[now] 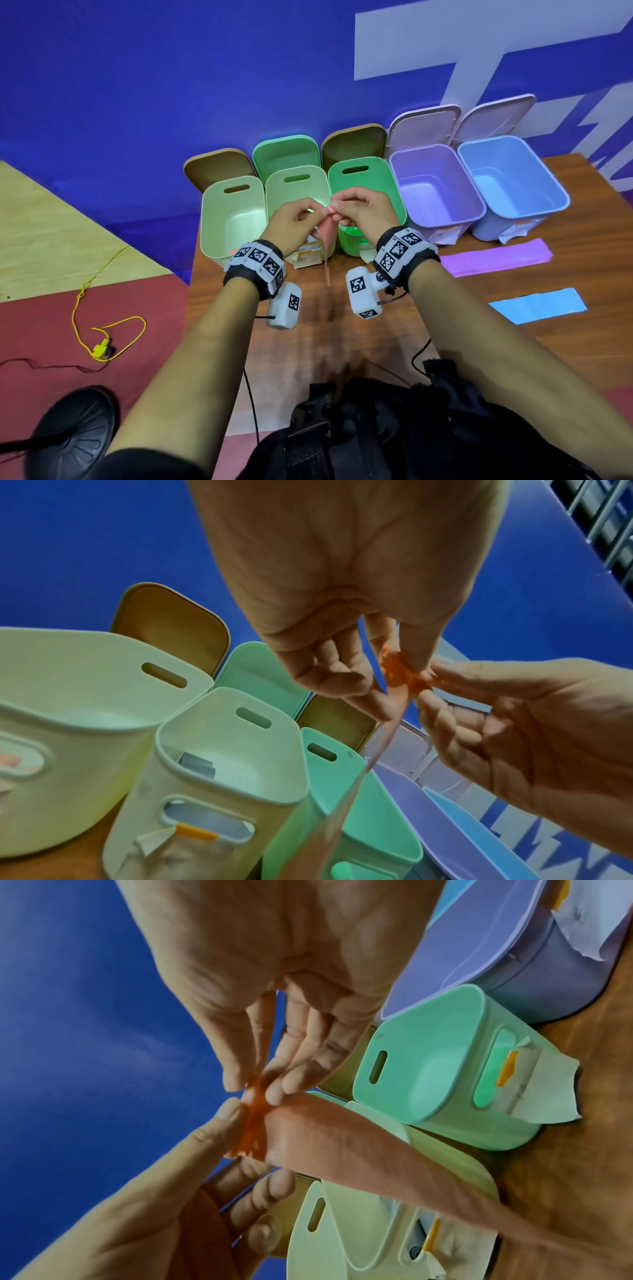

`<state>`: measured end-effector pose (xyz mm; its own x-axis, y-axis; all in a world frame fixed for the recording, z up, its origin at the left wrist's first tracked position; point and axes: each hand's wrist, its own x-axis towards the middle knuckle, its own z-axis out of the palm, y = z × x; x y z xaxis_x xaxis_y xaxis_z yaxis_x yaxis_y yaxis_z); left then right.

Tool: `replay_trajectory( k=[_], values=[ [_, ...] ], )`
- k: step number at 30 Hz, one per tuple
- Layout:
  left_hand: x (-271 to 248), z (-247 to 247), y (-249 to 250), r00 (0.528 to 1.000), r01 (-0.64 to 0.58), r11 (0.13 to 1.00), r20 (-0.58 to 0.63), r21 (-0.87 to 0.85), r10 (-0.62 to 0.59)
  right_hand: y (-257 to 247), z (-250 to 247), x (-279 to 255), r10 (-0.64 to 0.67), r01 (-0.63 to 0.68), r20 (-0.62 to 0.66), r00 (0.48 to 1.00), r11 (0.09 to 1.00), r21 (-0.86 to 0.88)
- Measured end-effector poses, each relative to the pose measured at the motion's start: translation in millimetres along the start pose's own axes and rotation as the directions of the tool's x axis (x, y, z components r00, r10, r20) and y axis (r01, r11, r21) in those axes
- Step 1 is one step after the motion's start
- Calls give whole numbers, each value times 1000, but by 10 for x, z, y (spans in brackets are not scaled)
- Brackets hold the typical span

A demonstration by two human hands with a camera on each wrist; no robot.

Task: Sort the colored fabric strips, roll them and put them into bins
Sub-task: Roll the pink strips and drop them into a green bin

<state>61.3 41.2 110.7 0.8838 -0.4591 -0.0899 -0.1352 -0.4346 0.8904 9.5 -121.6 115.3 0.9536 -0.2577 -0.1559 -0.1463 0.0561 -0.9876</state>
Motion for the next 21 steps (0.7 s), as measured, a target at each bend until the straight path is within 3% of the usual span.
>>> replay_trajectory(
  k=[4,8,11,21],
  values=[
    [2,35,-7,1000,-23,999,14,37,22,54,-43,-42,-35,34,-12,999,994,-108],
    [-36,72,-17,997,-67,995,28,79,65,105,-77,-100,-14,12,-29,999,998,-66],
    [-49,92,-24,997,-76,992,28,99,74,133,-125,-60,-48,46,-7,999,984,-175],
    [-231,191,-52,987,-71,993,-153,-97,55,251,-170,-122,-185,205,102,977,949,-241]
  ],
)
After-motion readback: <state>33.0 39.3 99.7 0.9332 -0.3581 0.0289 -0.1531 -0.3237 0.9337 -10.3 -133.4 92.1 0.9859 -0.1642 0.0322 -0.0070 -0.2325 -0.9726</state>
